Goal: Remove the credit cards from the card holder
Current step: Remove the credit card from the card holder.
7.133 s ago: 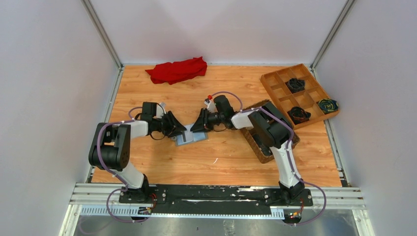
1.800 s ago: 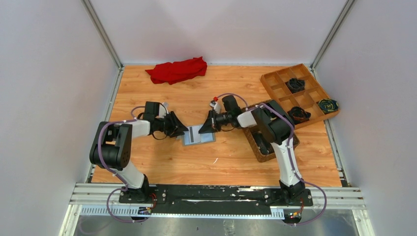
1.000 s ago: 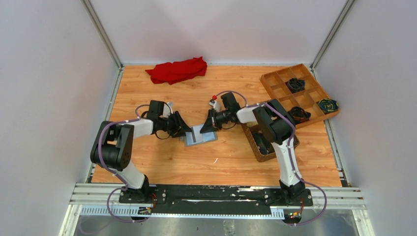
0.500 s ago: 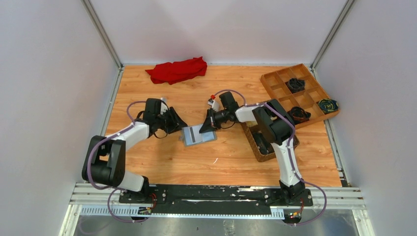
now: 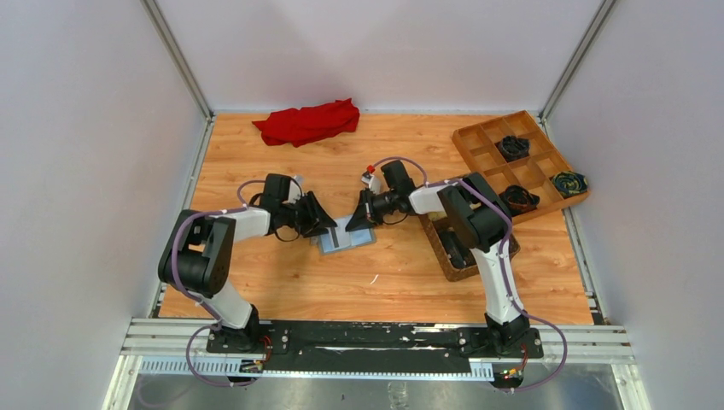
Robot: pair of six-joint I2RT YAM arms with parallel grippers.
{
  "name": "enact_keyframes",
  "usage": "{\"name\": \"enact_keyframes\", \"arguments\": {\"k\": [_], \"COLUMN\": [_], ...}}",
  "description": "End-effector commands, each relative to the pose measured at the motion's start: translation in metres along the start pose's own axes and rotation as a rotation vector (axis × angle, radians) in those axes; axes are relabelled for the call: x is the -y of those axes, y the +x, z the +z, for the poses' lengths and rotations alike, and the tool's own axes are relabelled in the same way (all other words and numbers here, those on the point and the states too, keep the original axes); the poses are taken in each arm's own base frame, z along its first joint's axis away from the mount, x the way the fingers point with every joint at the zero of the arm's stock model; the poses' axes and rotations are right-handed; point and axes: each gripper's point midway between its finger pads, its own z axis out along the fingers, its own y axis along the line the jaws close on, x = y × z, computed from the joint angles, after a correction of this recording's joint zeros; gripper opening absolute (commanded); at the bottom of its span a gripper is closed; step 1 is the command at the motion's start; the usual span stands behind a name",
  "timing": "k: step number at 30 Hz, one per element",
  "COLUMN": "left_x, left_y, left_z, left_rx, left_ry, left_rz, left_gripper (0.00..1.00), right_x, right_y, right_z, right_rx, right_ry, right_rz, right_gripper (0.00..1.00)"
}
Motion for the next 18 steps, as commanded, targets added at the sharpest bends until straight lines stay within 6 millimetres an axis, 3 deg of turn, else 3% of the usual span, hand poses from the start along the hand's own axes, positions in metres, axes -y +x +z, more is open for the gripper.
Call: {"name": "enact_keyframes", "arguments": {"k": [1,7,18], "left_x": [0.006,0.0,-0.014], "left_y": [-0.003,0.007,0.024], "left_z": [0.001,-0.005,0.0], "left_rx": [0.017,0.03,-0.012], "left_ry": [0.012,-0.006,-0.04], "left_rz": [0.013,0.004,-0.023], "left_gripper": [0.47,0.53,0.52], "right_x": [0.011,0.01,0.003], "right_y": [0.009,0.008,0.009], "right_z": [0.006,0.007,0.01], "right_rx": [-0.004,-0.003,0.006], "right_ry": [0.033,0.023,-0.062], "right_rz": [0.023,0.03,0.078], "right_gripper": [0.0,0.0,0.0]}}
